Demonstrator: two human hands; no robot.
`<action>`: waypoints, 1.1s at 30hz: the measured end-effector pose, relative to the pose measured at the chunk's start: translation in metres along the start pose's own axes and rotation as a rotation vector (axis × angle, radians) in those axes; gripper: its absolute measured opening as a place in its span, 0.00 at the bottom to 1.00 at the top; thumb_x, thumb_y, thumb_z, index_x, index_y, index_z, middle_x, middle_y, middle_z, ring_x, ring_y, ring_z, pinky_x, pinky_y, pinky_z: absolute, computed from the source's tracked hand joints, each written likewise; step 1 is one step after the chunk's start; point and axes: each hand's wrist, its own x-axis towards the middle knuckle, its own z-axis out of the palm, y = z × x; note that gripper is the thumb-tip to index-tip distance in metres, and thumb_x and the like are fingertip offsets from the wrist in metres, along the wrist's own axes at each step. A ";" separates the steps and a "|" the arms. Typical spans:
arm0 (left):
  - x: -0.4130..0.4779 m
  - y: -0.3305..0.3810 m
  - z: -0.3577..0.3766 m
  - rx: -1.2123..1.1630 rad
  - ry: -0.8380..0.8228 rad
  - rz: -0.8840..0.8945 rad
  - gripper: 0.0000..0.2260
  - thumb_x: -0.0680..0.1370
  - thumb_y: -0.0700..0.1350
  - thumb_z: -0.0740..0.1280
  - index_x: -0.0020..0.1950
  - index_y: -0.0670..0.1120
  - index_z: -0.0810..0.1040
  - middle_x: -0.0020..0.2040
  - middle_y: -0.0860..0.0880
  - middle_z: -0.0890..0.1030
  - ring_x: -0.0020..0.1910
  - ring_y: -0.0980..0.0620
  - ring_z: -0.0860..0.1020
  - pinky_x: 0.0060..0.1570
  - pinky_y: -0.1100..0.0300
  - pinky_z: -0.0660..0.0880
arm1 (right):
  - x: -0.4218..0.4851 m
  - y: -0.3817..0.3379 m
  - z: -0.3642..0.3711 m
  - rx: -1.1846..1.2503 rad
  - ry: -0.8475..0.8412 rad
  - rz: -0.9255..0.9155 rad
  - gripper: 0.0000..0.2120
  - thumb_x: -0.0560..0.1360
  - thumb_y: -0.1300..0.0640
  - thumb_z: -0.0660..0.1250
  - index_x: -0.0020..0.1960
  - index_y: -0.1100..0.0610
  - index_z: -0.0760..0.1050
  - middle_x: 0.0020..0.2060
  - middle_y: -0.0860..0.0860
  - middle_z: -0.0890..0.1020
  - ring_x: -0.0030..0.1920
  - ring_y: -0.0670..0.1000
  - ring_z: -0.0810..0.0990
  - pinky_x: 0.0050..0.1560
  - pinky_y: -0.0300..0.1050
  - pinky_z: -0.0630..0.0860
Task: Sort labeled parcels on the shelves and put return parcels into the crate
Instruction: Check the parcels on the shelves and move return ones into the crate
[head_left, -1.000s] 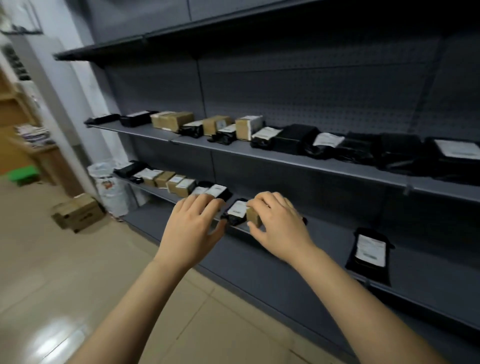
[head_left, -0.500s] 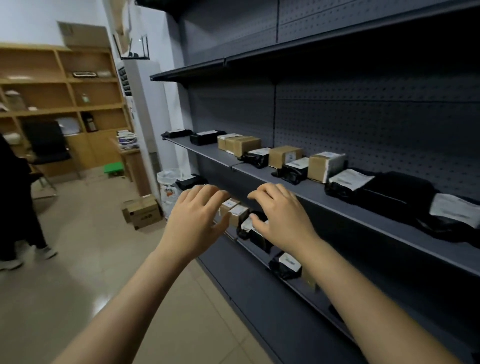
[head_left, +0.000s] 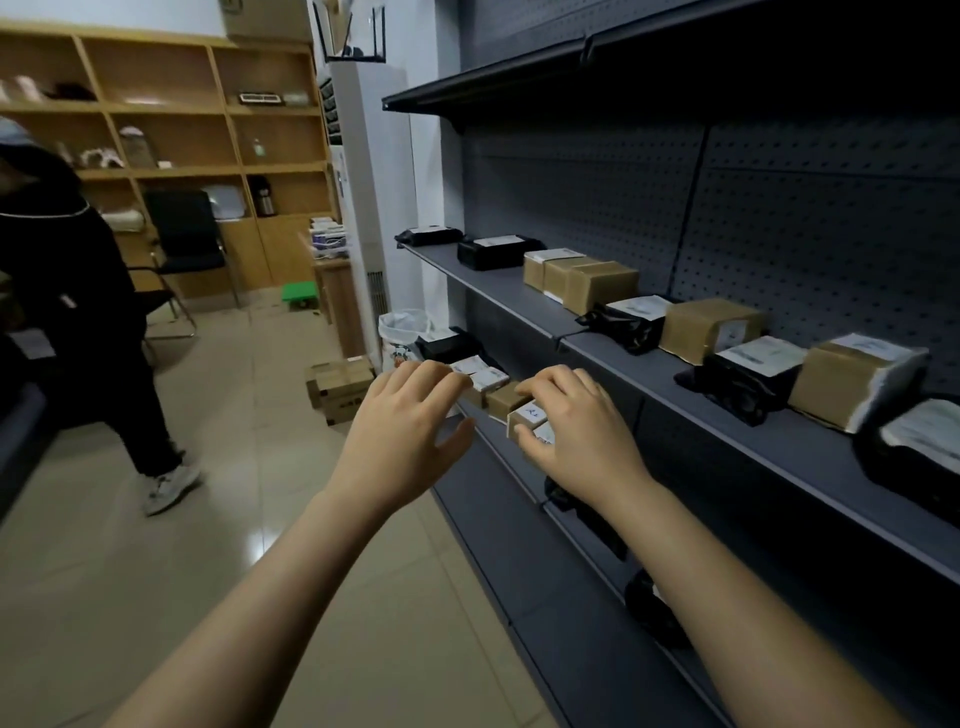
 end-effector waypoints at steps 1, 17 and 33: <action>0.005 -0.016 0.009 0.001 0.001 0.001 0.15 0.71 0.46 0.74 0.55 0.44 0.78 0.50 0.46 0.79 0.49 0.44 0.77 0.45 0.52 0.74 | 0.015 0.000 0.012 0.004 0.000 0.008 0.13 0.72 0.55 0.71 0.56 0.56 0.76 0.52 0.51 0.76 0.53 0.54 0.74 0.54 0.49 0.72; 0.127 -0.257 0.142 -0.085 -0.041 0.063 0.15 0.75 0.53 0.63 0.56 0.45 0.77 0.50 0.48 0.77 0.49 0.46 0.76 0.46 0.52 0.73 | 0.242 0.014 0.160 -0.032 0.026 0.174 0.16 0.74 0.55 0.69 0.61 0.55 0.75 0.56 0.50 0.76 0.58 0.52 0.73 0.59 0.46 0.69; 0.284 -0.334 0.323 -0.204 0.025 0.168 0.13 0.75 0.50 0.67 0.56 0.44 0.78 0.50 0.47 0.77 0.49 0.45 0.75 0.45 0.54 0.70 | 0.379 0.156 0.238 -0.086 0.101 0.319 0.15 0.75 0.54 0.70 0.60 0.56 0.75 0.56 0.51 0.75 0.60 0.53 0.72 0.59 0.51 0.73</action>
